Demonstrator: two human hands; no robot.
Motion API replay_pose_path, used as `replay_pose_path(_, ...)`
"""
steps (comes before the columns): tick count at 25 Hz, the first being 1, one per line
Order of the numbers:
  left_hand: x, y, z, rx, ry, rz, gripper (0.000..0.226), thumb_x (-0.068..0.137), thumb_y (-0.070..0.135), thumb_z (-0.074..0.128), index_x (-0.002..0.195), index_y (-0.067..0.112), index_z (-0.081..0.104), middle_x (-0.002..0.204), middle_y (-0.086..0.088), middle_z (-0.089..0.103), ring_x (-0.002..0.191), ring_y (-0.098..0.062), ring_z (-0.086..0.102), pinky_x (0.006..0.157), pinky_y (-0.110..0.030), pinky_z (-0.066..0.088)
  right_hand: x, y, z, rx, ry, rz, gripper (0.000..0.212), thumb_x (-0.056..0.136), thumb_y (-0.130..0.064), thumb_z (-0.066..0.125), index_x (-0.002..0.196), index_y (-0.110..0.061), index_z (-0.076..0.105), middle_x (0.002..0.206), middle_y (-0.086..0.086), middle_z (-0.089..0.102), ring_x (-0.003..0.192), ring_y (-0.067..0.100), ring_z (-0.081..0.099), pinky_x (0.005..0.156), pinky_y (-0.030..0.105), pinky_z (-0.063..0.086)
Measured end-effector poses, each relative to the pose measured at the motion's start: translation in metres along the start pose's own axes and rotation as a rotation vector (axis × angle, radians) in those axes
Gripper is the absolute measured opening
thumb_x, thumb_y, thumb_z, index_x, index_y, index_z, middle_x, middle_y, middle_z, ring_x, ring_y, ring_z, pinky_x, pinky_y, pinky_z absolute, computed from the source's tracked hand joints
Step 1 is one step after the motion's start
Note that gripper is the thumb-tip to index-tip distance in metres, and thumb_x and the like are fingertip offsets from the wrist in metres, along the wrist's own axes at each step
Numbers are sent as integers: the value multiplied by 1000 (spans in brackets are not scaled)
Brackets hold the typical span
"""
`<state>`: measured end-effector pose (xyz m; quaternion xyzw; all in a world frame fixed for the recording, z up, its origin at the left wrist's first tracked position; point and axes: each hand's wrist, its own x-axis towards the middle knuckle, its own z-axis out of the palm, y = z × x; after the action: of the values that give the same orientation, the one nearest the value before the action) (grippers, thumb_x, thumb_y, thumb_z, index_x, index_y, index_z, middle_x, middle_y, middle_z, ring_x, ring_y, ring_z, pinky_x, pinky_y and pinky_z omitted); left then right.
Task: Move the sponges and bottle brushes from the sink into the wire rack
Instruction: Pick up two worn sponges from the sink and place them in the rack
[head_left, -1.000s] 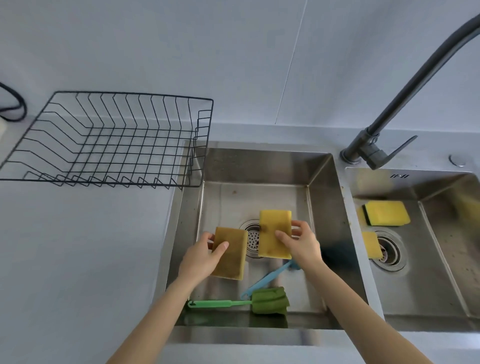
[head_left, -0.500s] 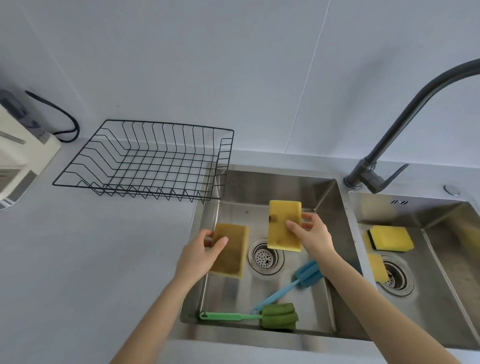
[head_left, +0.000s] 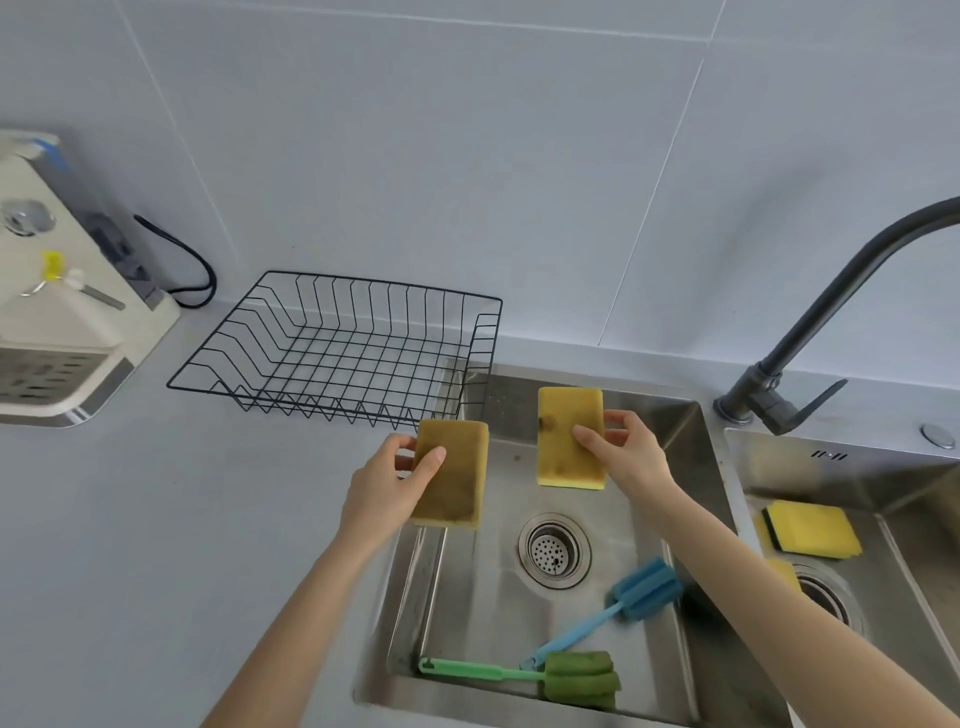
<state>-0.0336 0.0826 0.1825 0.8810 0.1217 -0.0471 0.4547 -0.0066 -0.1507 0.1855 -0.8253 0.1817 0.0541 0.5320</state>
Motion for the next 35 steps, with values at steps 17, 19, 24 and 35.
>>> replay_pose_path(17, 103, 11, -69, -32, 125, 16, 44, 87, 40, 51, 121, 13, 48, 121, -12, 58, 91, -21, 52, 68, -32, 49, 74, -94, 79, -18, -78, -103, 46, 88, -33, 57, 127, -11, 44, 121, 12, 57, 93, 21, 52, 74, 31, 43)
replay_pose_path(19, 120, 12, -75, -27, 143, 13, 44, 87, 40, 50, 122, 13, 47, 122, -11, 57, 91, -20, 51, 61, -29, 47, 87, -104, 94, -47, -98, -118, 46, 89, -34, 56, 126, -10, 44, 122, 12, 56, 94, 21, 52, 75, 31, 43)
replay_pose_path(24, 160, 10, -79, -12, 132, 7, 46, 89, 39, 47, 124, 10, 45, 124, -14, 56, 92, -20, 51, 55, -27, 49, 119, -116, 129, -208, -161, -131, 48, 90, -35, 54, 126, -6, 43, 124, 13, 55, 110, 28, 54, 80, 32, 43)
replay_pose_path(35, 192, -22, -70, 55, 165, -88, 47, 89, 39, 48, 124, 8, 45, 124, -15, 56, 101, -27, 55, 80, -41, 52, 152, -109, 178, -721, -241, -105, 48, 94, -33, 45, 128, 0, 34, 130, 20, 45, 116, 37, 51, 86, 40, 45)
